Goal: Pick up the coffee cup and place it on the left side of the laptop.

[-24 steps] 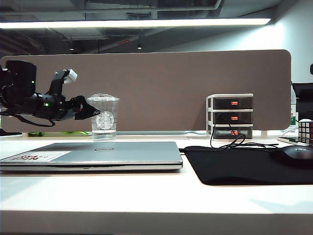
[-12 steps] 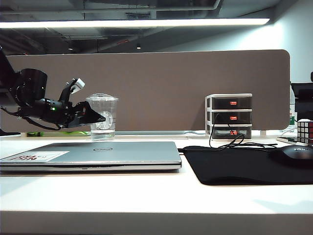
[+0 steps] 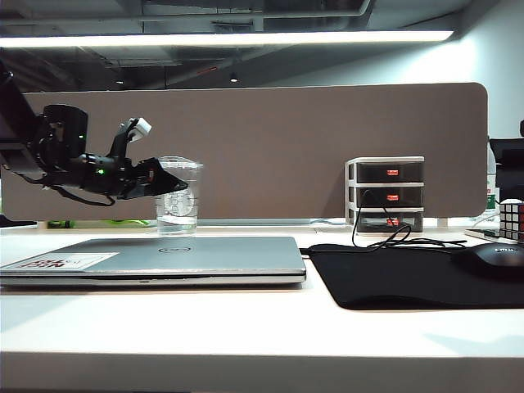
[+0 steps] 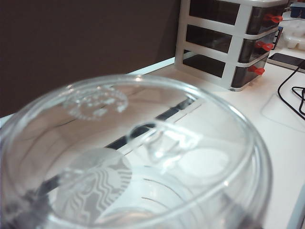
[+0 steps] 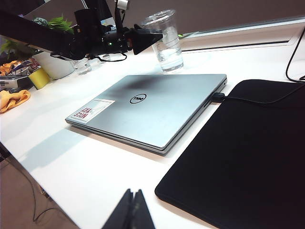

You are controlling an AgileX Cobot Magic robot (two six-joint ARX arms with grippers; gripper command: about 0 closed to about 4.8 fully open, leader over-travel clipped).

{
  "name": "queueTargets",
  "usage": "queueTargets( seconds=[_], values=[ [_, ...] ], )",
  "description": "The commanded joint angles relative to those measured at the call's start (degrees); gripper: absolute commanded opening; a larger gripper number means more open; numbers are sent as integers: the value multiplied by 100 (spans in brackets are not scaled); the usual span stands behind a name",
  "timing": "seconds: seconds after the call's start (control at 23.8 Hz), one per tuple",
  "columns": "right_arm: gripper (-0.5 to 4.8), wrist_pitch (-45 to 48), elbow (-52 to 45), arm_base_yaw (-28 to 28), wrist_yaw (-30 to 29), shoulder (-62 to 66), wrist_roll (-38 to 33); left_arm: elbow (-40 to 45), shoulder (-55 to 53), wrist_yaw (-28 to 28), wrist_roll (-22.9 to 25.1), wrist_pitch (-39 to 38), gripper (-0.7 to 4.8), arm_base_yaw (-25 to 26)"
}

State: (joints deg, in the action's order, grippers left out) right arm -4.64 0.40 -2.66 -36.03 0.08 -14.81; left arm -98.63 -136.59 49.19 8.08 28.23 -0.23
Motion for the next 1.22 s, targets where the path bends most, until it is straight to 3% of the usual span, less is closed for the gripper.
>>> queueTargets(
  seconds=[0.04, 0.84, 0.92, 1.13, 1.22],
  values=[
    [0, 52, -37, 2, 7, -11, -13, -42, 22, -175, 72, 151, 479, -125],
    [0, 57, -37, 0, 9, -11, -15, -44, -111, -568, 153, 275, 479, -262],
    [0, 57, -37, -2, 7, -11, -15, -44, -109, -566, 125, 275, 435, -254],
    [0, 57, -37, -2, 7, -11, -15, -42, -107, -560, 109, 278, 420, -254],
    [0, 57, -37, -2, 9, -11, -15, -44, -105, -544, 109, 278, 386, -254]
  ],
)
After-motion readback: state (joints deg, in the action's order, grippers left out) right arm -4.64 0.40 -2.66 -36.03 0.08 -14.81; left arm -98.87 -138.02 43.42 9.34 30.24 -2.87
